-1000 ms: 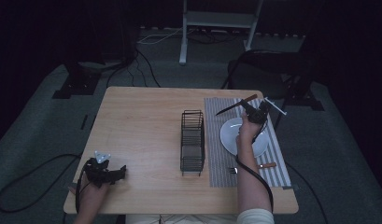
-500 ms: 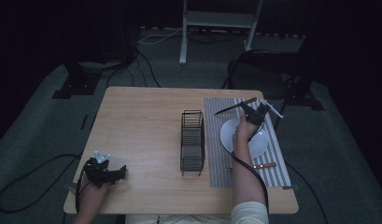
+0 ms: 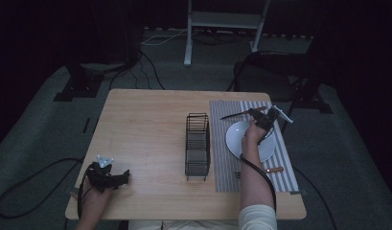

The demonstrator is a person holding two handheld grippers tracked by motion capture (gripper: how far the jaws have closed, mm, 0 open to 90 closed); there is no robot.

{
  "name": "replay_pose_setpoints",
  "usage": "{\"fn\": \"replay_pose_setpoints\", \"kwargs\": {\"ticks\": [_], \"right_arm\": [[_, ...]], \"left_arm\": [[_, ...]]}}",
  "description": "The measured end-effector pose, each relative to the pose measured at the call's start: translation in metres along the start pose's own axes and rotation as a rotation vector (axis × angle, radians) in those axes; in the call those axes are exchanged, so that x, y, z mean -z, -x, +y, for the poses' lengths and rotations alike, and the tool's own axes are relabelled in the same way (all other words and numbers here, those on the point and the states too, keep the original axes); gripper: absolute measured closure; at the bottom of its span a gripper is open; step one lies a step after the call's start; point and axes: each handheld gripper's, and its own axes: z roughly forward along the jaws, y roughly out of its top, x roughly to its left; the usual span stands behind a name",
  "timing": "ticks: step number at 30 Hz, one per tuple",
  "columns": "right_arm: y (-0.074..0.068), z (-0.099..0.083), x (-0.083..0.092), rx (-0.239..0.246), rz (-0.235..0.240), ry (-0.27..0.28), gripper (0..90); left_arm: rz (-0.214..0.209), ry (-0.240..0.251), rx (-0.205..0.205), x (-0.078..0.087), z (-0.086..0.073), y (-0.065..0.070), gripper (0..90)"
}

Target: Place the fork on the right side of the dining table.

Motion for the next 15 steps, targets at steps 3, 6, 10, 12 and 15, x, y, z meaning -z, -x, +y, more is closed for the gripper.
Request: {"fn": "replay_pose_setpoints", "kwargs": {"ticks": [3,6,10,12,15], "right_arm": [[-0.0009,0.0021,0.0001,0.016,-0.034,-0.01,75.2],[-0.0044,0.0045,-0.0016,0.071,-0.101,-0.036,71.1],[-0.0063,0.0068,-0.0047,0.109,-0.174,-0.084,66.0],[-0.0065,0.0081,-0.006,0.119,-0.196,-0.102,63.6],[-0.0095,0.0099,-0.0097,0.178,-0.252,-0.126,58.5]], "left_arm": [[0.0,0.0,0.0,0.0,0.0,0.0,0.0],[0.0,0.0,0.0,0.0,0.0,0.0,0.0],[0.0,0.0,0.0,0.0,0.0,0.0,0.0],[0.0,0.0,0.0,0.0,0.0,0.0,0.0],[-0.001,0.0,-0.001,0.0,0.0,0.0,0.1]]}}
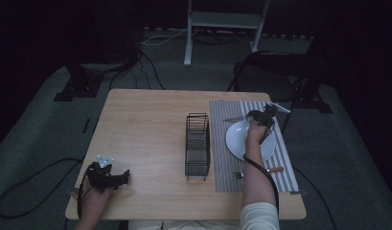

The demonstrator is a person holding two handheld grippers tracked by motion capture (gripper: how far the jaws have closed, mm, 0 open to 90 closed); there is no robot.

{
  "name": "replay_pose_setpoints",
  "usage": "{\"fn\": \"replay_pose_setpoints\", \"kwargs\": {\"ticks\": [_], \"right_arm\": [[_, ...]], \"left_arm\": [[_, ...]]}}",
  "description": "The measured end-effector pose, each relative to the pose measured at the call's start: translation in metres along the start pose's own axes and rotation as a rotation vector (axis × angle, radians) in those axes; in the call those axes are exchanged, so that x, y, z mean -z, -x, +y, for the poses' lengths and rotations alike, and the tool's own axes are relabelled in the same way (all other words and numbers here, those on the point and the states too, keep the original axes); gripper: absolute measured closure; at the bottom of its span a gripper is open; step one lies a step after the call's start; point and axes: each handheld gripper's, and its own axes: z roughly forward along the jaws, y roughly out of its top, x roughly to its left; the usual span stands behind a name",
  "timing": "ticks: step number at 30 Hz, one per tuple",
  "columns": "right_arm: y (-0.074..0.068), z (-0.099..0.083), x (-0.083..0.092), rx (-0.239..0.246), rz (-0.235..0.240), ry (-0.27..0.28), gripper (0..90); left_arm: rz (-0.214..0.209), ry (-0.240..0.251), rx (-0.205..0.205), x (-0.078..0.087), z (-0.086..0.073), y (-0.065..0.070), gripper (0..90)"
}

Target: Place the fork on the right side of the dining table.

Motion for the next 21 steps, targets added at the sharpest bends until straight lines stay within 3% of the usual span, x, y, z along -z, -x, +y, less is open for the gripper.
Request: {"fn": "replay_pose_setpoints", "kwargs": {"ticks": [2,11,21], "right_arm": [[0.001,0.001,-0.003,0.012,-0.019,-0.03,55.3],[0.003,0.006,-0.003,0.045,-0.006,-0.064,44.7],[0.008,0.012,0.011,0.097,0.0,-0.086,42.2]], "left_arm": [[0.0,0.0,0.0,0.0,0.0,0.0,0.1],[0.0,0.0,-0.001,0.0,0.0,0.0,0.0],[0.0,0.0,-0.002,0.0,0.0,0.0,0.0]]}}
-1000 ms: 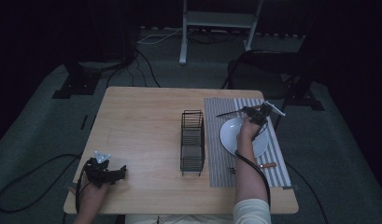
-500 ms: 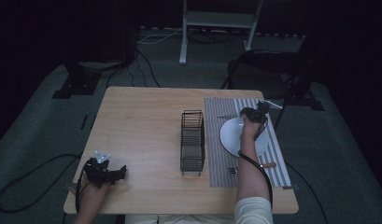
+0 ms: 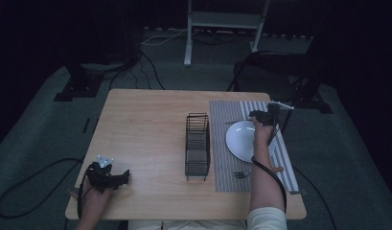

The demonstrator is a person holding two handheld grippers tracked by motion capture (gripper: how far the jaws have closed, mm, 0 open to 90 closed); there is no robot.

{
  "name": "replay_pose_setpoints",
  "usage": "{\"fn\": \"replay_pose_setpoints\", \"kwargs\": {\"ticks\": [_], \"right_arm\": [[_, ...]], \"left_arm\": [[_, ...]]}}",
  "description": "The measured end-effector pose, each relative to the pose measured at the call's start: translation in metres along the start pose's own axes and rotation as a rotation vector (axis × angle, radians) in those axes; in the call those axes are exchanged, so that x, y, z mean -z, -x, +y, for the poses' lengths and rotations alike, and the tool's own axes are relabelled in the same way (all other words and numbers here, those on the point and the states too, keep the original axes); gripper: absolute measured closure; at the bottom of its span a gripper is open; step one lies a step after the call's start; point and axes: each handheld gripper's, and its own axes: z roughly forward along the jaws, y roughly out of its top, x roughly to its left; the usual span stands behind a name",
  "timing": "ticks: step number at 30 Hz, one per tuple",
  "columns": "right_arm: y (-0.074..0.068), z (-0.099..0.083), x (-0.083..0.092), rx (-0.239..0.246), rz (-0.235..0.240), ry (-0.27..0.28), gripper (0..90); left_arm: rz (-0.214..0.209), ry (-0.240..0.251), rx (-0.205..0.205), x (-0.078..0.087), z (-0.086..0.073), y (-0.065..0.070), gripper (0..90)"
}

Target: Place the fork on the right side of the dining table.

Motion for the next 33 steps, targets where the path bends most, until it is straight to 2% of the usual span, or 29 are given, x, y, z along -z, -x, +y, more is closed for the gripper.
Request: {"fn": "replay_pose_setpoints", "kwargs": {"ticks": [7,8,9,10,11,16,21,25,29,33], "right_arm": [[-0.002,-0.004,0.007,0.055,0.013,-0.003,36.9],[-0.004,-0.005,0.007,0.07,0.025,-0.006,34.1],[-0.006,-0.007,0.009,0.112,0.027,-0.007,28.5],[-0.006,-0.007,0.009,0.112,0.027,-0.007,28.5],[-0.006,-0.008,0.011,0.143,0.047,-0.014,24.5],[-0.001,-0.007,0.019,0.163,0.063,-0.03,21.1],[0.003,-0.009,0.029,0.187,0.069,-0.014,19.9],[0.004,-0.015,0.038,0.231,0.058,-0.007,19.1],[0.004,-0.031,0.049,0.317,0.067,-0.01,18.9],[0.005,-0.042,0.054,0.356,0.081,-0.014,18.9]], "left_arm": [[0.0,0.0,0.0,0.0,0.0,0.0,0.0],[0.0,0.0,0.0,0.0,0.0,0.0,0.1],[0.0,-0.001,0.0,0.0,0.0,0.0,0.0],[0.0,0.0,0.0,0.0,0.0,0.0,0.0],[0.0,-0.001,0.0,0.0,0.0,0.0,0.0],[0.0,0.0,0.0,0.0,0.0,0.0,0.0],[0.0,0.0,0.0,0.0,0.0,0.0,0.0],[0.0,0.0,0.0,0.0,0.0,0.0,0.1],[0.0,0.0,0.0,0.0,0.0,0.0,0.0],[0.0,-0.001,0.0,0.0,0.0,0.0,0.0]]}}
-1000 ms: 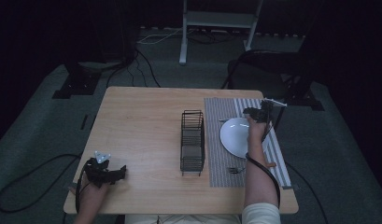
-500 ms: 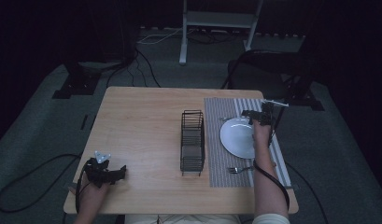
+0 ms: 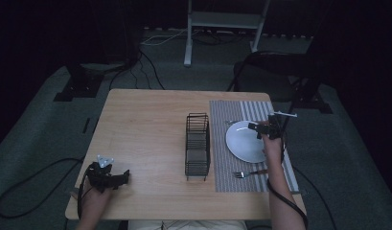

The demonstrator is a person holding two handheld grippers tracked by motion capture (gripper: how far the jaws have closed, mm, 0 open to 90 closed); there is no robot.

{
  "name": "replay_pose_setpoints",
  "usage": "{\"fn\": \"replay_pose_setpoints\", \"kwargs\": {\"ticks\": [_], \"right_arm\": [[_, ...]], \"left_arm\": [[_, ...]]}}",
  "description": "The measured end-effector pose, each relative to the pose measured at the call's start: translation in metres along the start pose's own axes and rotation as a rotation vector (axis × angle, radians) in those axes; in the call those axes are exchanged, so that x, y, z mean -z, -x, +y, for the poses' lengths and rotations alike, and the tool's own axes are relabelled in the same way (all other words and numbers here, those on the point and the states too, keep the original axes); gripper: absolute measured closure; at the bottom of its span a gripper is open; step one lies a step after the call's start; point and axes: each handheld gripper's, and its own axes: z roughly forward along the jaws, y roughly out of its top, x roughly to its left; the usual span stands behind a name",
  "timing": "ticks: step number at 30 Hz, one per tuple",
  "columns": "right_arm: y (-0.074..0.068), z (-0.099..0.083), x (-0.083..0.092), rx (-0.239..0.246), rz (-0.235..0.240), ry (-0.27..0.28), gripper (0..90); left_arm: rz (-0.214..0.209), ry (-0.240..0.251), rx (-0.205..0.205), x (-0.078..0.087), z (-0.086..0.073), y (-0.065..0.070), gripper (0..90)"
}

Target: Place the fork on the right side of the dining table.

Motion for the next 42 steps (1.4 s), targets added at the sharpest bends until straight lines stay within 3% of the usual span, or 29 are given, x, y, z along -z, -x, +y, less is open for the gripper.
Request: {"fn": "replay_pose_setpoints", "kwargs": {"ticks": [5,15,23,27,29,30,35,39,42], "right_arm": [[-0.004,-0.017,0.008,0.033,0.009,0.006,18.0],[-0.013,-0.055,0.031,0.143,0.02,0.033,16.6],[-0.016,-0.075,0.048,0.18,0.03,0.063,16.6],[-0.017,-0.092,0.06,0.2,0.069,0.078,13.7],[-0.018,-0.096,0.063,0.212,0.067,0.087,13.6],[-0.017,-0.104,0.069,0.233,0.064,0.102,13.6],[-0.007,-0.121,0.085,0.25,0.077,0.153,13.6],[-0.002,-0.131,0.091,0.272,0.06,0.16,13.6],[0.002,-0.141,0.096,0.28,0.08,0.154,13.6]], "left_arm": [[0.0,0.0,0.0,0.0,0.0,0.0,0.0],[0.0,0.0,0.0,0.0,0.0,0.0,0.0],[0.0,0.0,0.0,0.0,0.0,0.0,0.0],[0.0,0.001,0.001,0.0,0.0,0.0,0.0],[0.0,0.001,0.002,0.0,0.0,0.0,0.0],[0.0,-0.001,0.001,0.0,0.0,0.0,0.0],[0.0,-0.001,0.001,0.0,0.0,0.0,0.0],[0.0,0.0,0.001,0.0,0.0,0.0,0.0],[0.0,0.0,0.001,0.0,0.0,0.0,0.1]]}}
